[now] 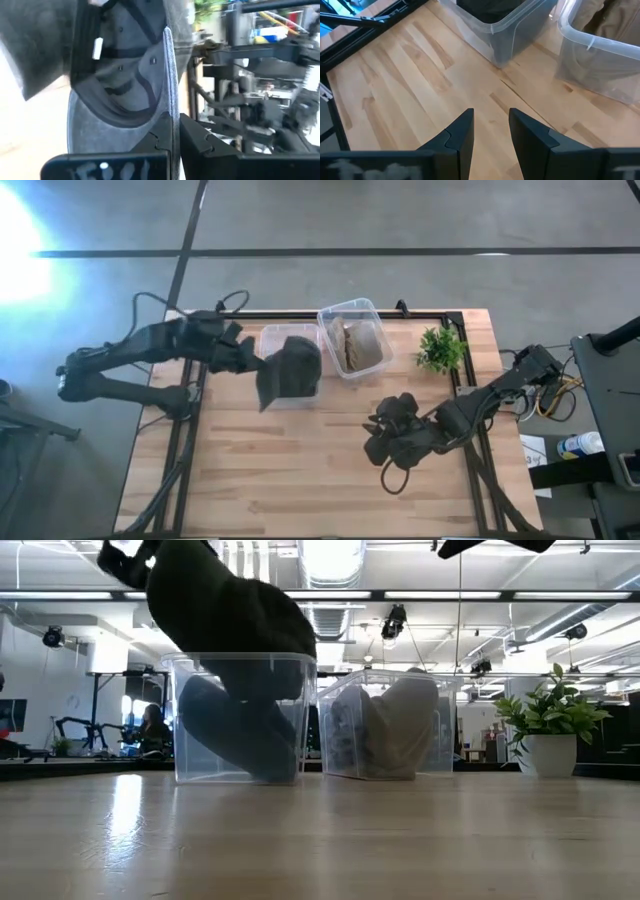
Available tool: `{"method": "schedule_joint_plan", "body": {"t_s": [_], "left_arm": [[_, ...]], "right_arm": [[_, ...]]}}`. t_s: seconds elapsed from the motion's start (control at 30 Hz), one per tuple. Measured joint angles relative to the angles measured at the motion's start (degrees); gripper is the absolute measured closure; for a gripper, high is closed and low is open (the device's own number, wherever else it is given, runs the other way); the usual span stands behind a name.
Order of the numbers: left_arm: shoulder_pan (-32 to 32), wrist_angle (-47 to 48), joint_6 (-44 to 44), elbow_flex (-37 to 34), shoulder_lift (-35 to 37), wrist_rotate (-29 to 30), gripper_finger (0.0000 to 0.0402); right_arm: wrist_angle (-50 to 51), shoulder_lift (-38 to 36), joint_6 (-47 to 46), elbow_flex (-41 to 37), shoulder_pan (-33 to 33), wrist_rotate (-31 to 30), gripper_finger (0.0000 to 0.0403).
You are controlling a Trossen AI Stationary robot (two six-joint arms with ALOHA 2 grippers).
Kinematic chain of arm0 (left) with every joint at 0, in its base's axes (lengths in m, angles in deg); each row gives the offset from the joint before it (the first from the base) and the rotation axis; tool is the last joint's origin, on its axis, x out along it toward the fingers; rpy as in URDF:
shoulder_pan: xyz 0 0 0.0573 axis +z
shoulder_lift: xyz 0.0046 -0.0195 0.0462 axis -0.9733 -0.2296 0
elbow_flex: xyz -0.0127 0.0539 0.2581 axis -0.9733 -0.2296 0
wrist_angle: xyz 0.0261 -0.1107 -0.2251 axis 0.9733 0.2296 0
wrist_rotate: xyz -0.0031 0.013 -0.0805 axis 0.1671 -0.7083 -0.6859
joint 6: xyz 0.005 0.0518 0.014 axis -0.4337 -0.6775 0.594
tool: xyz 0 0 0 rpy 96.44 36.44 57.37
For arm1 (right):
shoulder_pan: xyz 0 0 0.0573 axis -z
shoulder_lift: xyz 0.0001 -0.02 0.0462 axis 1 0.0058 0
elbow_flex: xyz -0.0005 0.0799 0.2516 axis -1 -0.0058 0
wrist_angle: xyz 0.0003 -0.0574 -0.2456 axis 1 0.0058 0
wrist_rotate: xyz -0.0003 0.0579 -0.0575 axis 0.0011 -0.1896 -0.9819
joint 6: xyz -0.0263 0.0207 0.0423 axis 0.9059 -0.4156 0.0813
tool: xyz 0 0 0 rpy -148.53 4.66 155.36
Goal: Pick & Place hat
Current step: Put the black cap into the left transparent bin
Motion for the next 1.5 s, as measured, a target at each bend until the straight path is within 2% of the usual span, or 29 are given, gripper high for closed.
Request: {"method": "schedule_joint_plan", "body": {"t_s": [0.1, 0.23, 0.47, 0.6, 0.77, 1.03, 1.1, 1.23, 1.5], "left_arm": [[2.61, -3.71, 2.14, -3.59, -1.53, -4.04, 0.0388], [5.14, -11.42, 7.37, -8.68, -2.99, -6.36, 0.0388], [10.64, -15.12, 9.17, -11.54, -5.78, -4.74, 0.0388], [10.97, -17.85, 9.23, -11.78, -7.97, -4.64, 0.0388], [10.27, -17.49, 8.65, -12.40, -11.13, -7.88, 0.0388], [9.38, -19.67, 10.88, -13.76, -11.16, -11.63, 0.0386], [9.14, -19.23, 10.33, -13.76, -10.86, -12.12, 0.0382], [9.07, -16.97, 8.16, -13.59, -10.34, -12.50, 0.0360], [8.04, -5.79, -0.07, -9.08, -8.44, -7.99, 0.0288]], "right_arm": [[0.00, -0.05, -0.20, 0.00, -0.02, 0.00, 0.0282], [-0.03, -0.44, -0.55, 0.02, -0.02, -0.26, 0.0282], [0.00, -0.44, -0.53, 0.00, 0.00, -1.53, 0.0282], [0.13, -0.46, -0.09, -0.07, 0.46, -1.51, 0.0282], [0.12, -0.59, 0.04, -0.09, 2.36, -1.53, 0.0282], [-2.71, -0.69, 3.19, 0.34, 7.25, -3.79, 0.0282], [-8.28, -0.76, 9.27, 0.39, 10.27, -0.78, 0.0282], [-21.49, 0.27, 20.23, 0.44, 17.70, 12.26, 0.0282], [-32.62, 6.29, 25.47, 0.44, 30.41, 27.67, 0.0282]]}}
